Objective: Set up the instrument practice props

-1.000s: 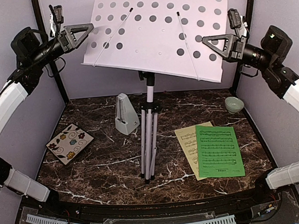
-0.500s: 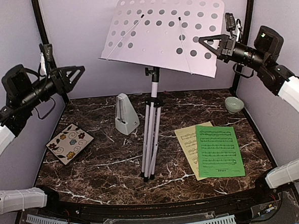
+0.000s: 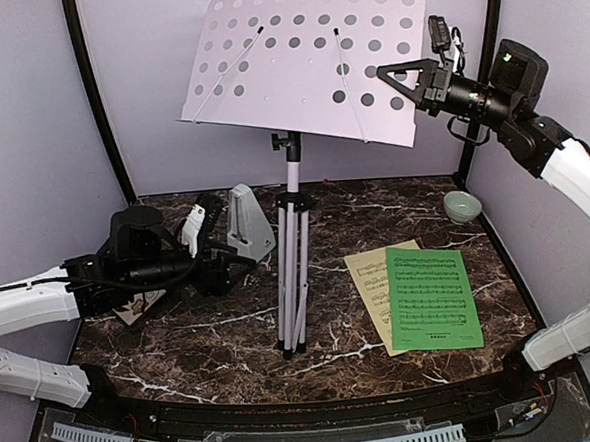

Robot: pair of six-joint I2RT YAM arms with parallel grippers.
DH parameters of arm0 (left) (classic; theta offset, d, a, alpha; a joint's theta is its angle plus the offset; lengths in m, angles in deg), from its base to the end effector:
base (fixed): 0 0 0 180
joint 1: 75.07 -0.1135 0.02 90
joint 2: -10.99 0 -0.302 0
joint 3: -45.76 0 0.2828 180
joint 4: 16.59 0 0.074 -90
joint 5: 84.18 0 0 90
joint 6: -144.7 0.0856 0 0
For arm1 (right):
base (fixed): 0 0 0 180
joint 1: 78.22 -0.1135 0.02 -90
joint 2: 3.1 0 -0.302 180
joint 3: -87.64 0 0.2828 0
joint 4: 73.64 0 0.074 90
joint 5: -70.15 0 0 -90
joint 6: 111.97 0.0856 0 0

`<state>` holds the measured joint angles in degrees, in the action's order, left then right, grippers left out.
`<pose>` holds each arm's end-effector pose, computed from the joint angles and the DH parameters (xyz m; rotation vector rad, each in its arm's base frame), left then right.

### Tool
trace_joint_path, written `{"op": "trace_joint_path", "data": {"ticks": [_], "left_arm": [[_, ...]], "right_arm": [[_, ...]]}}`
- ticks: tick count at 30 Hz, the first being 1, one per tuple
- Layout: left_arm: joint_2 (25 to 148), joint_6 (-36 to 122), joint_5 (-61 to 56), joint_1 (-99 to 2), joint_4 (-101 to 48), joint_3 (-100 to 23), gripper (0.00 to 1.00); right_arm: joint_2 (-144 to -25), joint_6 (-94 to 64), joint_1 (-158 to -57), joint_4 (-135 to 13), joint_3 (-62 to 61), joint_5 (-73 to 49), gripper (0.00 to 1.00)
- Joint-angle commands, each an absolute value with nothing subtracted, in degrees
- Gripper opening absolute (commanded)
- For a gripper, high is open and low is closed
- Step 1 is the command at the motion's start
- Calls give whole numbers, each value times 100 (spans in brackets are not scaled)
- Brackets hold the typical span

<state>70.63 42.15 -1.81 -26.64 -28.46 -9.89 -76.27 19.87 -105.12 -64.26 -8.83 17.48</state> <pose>0.1921 -0.2337 0.3110 0.6879 1.8087 -0.8519 0.2710 0.1957 0.5486 -0.4200 1.4762 1.4096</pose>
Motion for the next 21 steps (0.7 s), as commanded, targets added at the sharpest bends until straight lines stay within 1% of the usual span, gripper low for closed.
{"op": "trace_joint_path", "data": {"ticks": [1, 3, 6, 21], "left_arm": [[7547, 4275, 560, -2365, -2311, -1060, 61], [7829, 4258, 727, -2289, -2171, -1143, 56], [8213, 4288, 980, -2202, -2029, -1329, 53], [9210, 3988, 1128, -2172, -1187, -1469, 49]], "right_arm": [[-7409, 1865, -10613, -8403, -1525, 1457, 0], [-7412, 1842, -10661, -8385, -1546, 1433, 0], [-7404, 1774, -10722, -8315, -1570, 1400, 0], [-7362, 1662, -10802, -8140, -1632, 1339, 0]]}}
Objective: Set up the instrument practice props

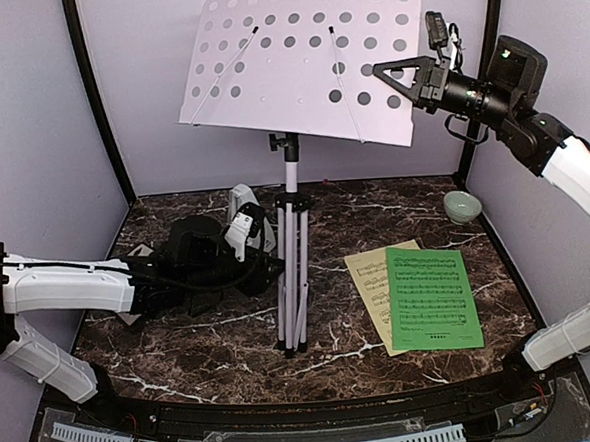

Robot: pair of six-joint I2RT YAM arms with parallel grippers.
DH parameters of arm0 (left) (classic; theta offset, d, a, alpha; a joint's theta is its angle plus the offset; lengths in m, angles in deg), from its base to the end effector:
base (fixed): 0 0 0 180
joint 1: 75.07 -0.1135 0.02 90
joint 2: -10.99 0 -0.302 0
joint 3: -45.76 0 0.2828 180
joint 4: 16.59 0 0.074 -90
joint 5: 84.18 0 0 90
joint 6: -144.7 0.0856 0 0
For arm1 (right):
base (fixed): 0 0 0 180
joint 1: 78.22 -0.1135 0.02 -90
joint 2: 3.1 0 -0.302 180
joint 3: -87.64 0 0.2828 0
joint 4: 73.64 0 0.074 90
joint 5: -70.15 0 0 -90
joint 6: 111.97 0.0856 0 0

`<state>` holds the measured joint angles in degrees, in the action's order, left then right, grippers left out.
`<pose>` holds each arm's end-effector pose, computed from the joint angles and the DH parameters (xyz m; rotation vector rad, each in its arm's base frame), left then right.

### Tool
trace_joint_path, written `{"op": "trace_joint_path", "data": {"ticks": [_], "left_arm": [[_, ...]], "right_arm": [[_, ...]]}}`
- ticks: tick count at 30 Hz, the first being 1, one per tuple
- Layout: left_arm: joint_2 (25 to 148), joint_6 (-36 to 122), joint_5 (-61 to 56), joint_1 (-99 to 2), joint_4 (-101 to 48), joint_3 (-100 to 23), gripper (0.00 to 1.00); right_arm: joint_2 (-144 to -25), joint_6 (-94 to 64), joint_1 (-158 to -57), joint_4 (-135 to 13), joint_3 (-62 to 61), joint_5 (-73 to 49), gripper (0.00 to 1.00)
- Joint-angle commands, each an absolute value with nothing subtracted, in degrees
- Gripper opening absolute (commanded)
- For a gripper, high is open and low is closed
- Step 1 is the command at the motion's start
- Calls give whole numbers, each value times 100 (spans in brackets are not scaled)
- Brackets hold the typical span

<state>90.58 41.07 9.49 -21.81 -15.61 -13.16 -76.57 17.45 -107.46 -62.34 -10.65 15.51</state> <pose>0.2318 -0.3013 0.2570 0.6294 1.8788 -0.7159 0.2643 0.2047 0.5553 -0.4457 1.4641 1.3888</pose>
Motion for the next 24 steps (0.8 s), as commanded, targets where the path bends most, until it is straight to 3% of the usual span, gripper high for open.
{"op": "trace_joint_path", "data": {"ticks": [1, 6, 13, 24], "left_arm": [[9257, 3989, 1161, -2171, -1189, -1501, 46], [9461, 4040, 1170, -2172, -1132, -1664, 38], [9527, 4100, 1015, -2166, -1088, -1719, 19], [9246, 4406, 1266, -2172, -1132, -1603, 2]], "right_arm": [[-7359, 1663, -10802, -8141, -1628, 1346, 0], [-7368, 1664, -10799, -8160, -1645, 1375, 0], [-7403, 1668, -10801, -8162, -1766, 1409, 0], [-7395, 1694, -10799, -8146, -1971, 1479, 0]]}}
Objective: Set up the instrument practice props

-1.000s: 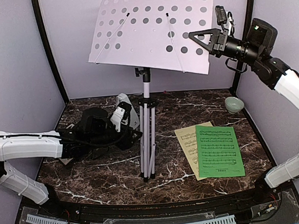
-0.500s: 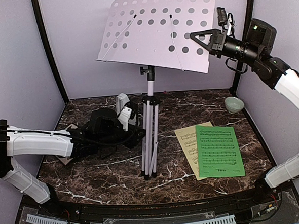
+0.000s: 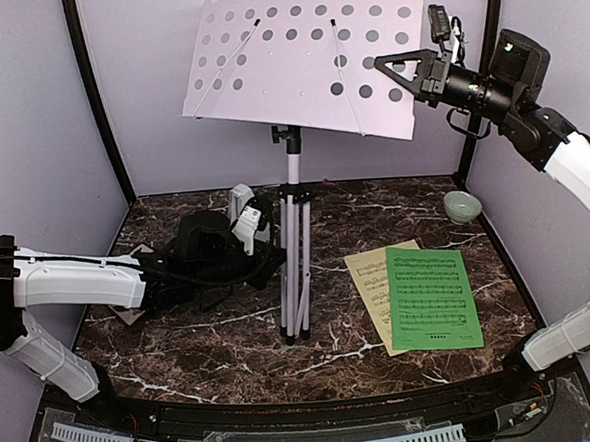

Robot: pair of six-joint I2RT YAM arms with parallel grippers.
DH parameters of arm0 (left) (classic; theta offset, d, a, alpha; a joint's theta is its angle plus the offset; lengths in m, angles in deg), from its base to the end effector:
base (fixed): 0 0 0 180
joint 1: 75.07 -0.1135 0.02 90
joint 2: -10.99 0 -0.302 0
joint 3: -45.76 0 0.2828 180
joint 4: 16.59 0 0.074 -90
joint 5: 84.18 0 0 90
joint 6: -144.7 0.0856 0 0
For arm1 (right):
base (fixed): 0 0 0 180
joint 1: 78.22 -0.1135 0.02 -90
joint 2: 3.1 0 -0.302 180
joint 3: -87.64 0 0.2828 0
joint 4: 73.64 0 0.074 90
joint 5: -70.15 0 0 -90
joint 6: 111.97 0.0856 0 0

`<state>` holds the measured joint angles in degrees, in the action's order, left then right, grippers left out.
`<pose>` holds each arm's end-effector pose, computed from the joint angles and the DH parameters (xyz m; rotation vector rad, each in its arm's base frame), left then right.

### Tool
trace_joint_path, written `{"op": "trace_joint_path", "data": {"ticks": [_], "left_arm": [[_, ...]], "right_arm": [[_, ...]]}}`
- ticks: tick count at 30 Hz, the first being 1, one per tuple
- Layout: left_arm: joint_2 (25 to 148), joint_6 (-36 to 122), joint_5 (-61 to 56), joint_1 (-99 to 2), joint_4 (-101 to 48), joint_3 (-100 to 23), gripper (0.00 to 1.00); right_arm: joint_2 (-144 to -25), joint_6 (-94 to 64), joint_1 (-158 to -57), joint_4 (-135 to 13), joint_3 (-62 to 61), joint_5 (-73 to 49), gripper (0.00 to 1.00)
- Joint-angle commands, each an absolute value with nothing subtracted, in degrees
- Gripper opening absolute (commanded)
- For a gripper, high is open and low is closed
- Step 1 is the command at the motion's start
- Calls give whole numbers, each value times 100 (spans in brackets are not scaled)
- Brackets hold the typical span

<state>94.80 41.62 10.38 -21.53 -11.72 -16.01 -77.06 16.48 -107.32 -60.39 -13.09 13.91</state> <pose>0.2442 -0.3191 0.2606 0.6153 1.8338 -0.7189 0.2654 0.2021 0.5651 -0.4283 1.4568 1.3571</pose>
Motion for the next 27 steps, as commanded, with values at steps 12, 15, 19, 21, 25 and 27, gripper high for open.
{"op": "trace_joint_path", "data": {"ticks": [12, 15, 19, 21, 25, 27], "left_arm": [[8922, 5626, 1681, -2172, -1372, -1597, 0], [8899, 5876, 1783, -2172, -1382, -1555, 0], [8887, 6286, 2006, -2172, -1327, -1516, 0], [8886, 6593, 2081, -2172, -1220, -1480, 0], [8924, 7237, 2154, -2187, -1029, -1398, 0], [8930, 7454, 2164, -2225, -981, -1374, 0]], "right_arm": [[-7530, 1718, -10802, -8107, -2316, 1581, 0], [-7561, 1732, -10801, -8116, -2352, 1646, 0], [-7640, 1723, -10802, -8101, -2466, 1783, 0], [-7701, 1732, -10802, -8092, -2556, 1882, 0], [-7816, 1705, -10802, -8002, -2769, 2008, 0], [-7861, 1672, -10797, -7917, -2872, 2064, 0]]}}
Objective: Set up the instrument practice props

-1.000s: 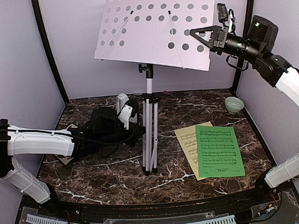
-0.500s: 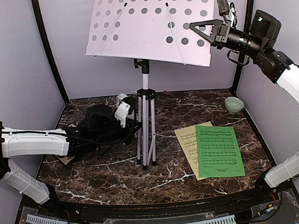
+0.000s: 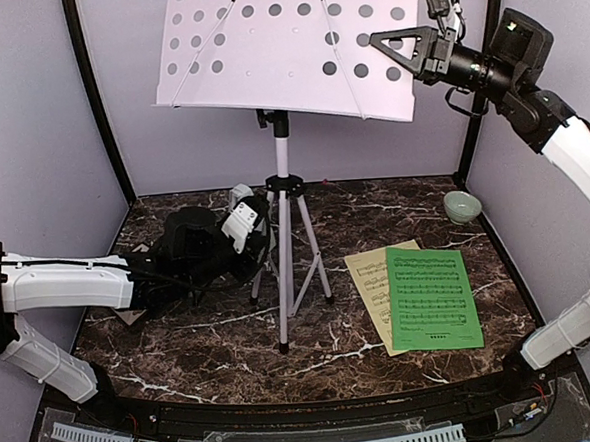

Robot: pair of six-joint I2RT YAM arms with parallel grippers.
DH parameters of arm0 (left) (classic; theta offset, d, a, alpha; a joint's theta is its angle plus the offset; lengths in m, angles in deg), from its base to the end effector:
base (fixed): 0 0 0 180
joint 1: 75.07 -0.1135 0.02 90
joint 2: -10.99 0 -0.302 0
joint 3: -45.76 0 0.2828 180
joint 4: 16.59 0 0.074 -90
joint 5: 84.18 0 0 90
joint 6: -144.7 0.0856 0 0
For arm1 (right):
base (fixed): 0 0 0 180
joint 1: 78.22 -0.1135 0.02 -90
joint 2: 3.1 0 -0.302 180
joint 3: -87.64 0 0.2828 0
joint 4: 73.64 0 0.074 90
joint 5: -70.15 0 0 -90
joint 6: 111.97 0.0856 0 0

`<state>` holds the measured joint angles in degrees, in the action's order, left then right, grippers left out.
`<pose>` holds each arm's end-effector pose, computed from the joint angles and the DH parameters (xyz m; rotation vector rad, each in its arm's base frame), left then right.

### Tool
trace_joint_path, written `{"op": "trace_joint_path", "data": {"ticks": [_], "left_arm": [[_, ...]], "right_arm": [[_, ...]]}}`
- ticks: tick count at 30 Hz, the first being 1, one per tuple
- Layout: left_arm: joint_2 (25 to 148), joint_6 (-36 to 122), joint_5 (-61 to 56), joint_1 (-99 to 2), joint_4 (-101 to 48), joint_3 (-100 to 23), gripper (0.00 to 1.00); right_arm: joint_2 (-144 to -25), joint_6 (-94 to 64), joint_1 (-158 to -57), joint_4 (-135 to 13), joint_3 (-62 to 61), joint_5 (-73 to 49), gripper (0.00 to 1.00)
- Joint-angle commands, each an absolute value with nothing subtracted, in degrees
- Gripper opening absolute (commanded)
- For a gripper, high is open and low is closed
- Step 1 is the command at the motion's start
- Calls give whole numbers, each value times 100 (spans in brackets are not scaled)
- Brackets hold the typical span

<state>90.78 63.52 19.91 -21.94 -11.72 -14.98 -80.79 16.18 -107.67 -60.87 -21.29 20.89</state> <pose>0.2483 -0.2963 0.2799 0.7840 1.6454 -0.3252 0.2591 0.2105 0.5992 -0.5758 1.3618 1.4205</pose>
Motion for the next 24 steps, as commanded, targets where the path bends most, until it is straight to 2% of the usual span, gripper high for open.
{"op": "trace_joint_path", "data": {"ticks": [1, 7, 15, 22, 24], "left_arm": [[8926, 7522, 2172, -2258, -959, -1367, 0], [8877, 7958, 2250, -2470, -739, -1253, 0], [8988, 8511, 2537, -2734, -321, -1131, 0], [8865, 8568, 2707, -3031, -12, -913, 0], [8912, 8566, 2703, -3033, -26, -916, 3]], "right_arm": [[-7868, 1664, -10801, -7907, -2904, 2085, 0], [-7864, 1541, -10802, -7752, -2874, 2246, 0], [-7597, 1219, -10893, -8063, -2018, 2558, 0], [-7754, 443, -11190, -7471, -2216, 2881, 0], [-7796, 267, -11236, -7340, -2264, 2910, 0]]}}
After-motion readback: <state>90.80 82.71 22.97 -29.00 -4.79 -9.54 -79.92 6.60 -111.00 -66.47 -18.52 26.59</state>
